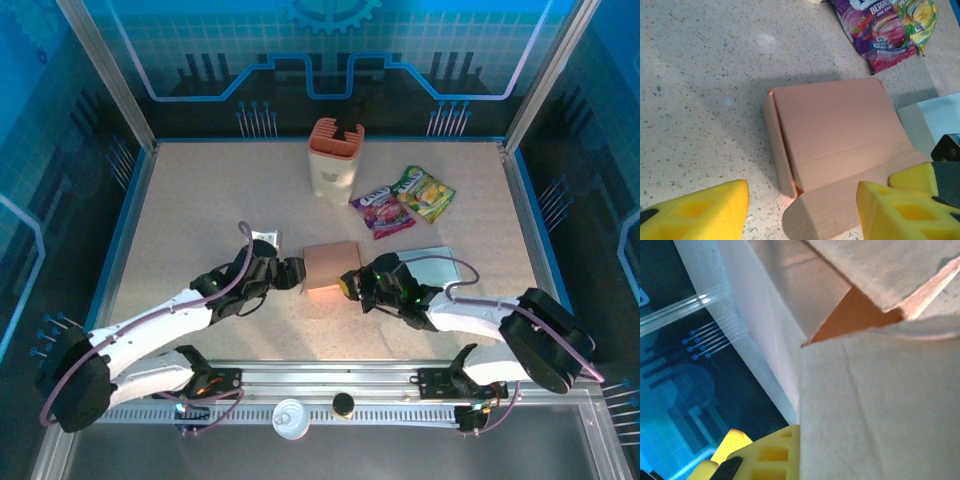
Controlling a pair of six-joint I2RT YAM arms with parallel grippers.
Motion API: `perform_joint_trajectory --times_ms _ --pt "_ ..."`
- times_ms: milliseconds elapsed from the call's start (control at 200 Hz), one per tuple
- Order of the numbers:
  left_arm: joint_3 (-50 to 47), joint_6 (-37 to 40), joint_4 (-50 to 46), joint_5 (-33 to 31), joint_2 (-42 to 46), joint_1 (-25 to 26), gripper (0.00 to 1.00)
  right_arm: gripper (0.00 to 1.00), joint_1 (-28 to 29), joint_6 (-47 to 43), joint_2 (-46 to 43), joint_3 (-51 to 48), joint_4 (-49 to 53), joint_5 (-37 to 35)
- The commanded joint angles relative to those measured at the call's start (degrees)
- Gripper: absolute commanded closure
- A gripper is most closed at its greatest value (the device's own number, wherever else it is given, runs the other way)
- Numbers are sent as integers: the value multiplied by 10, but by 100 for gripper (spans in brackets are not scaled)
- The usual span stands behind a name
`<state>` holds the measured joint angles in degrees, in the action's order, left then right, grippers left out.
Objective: Fold the paper box
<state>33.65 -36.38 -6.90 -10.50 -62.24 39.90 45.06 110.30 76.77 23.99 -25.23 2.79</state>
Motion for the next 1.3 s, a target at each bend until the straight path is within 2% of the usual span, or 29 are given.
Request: perform_joint_trajectory --times_ms 0,160,305,575,710,795,996,1296 --pt "-23 -15 24 20 -18 -5 41 100 12 -20 31 -17 -45 31" --pt "-43 -22 56 29 -52 -9 41 91 16 -34 63 -26 -78 48" --pt "-61 -24 94 37 -82 -15 44 82 16 -60 60 -31 -61 47" --pt "-85 -23 169 44 -118 -29 52 55 11 -140 -25 -28 61 21" --pt "-85 -21 190 53 -126 -30 53 42 -5 -195 -79 -16 146 13" --pt "-86 -26 192 54 -122 -30 54 36 -25 -217 -101 -20 161 21" --pt "-92 -39 187 52 -88 -30 55 30 -74 -251 -102 -42 111 82" --pt "-82 -44 206 80 -138 -45 56 27 -80 -257 -52 -57 19 119"
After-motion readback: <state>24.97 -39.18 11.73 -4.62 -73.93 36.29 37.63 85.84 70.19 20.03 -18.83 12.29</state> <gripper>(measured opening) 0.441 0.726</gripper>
